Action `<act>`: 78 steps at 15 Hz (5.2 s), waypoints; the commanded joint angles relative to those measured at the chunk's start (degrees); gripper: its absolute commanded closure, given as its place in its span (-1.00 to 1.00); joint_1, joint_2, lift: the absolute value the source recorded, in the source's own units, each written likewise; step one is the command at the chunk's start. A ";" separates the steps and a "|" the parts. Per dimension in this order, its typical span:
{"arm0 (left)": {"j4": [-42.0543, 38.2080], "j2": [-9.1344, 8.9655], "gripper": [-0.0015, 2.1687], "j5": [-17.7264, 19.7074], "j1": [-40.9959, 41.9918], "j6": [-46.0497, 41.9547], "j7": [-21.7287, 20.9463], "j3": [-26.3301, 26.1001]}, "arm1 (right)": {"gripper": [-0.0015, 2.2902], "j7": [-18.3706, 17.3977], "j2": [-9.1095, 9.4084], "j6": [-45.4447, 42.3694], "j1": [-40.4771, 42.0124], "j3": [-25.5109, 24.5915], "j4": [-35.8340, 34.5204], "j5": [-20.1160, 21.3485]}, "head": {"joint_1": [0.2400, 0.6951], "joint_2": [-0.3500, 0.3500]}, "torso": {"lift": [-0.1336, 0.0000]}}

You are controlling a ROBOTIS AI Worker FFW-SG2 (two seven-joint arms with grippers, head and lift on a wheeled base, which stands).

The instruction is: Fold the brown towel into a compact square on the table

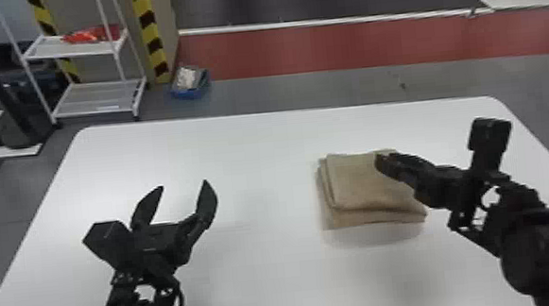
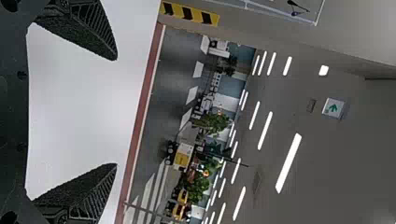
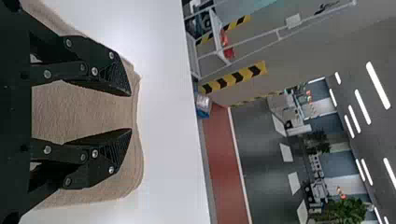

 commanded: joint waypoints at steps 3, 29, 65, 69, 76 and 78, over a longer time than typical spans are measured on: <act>0.00 0.00 -0.94 0.00 0.14 -0.18 0.00 0.15 | 0.86 -3.36 0.18 0.03 -5.01 2.03 9.32 6.31 | 1.00 -0.21 | -0.48; -0.27 0.70 -0.94 1.14 0.41 -0.70 0.00 0.42 | 0.86 12.03 -2.11 18.83 15.11 2.74 -18.55 4.90 | 1.00 0.05 | -0.48; -3.69 2.02 -0.94 -0.88 3.04 0.70 -1.50 5.95 | -0.93 -11.97 2.73 -37.59 27.15 3.09 -16.61 5.61 | 1.00 -0.16 | -0.48; -11.52 1.85 -0.94 -7.03 10.25 1.93 -0.71 13.42 | -0.93 -18.74 2.81 -44.45 31.90 7.13 -17.40 5.78 | 1.00 -0.02 | -0.48; -14.50 1.32 -0.95 -7.91 15.08 0.00 2.55 13.51 | -0.92 -22.08 1.58 -49.02 35.50 10.91 -17.84 7.89 | 1.00 0.30 | -0.48; -15.47 1.14 -0.95 -8.18 16.14 0.00 2.55 13.95 | -0.92 -22.43 1.41 -49.02 35.68 10.91 -17.93 7.89 | 1.00 0.31 | -0.48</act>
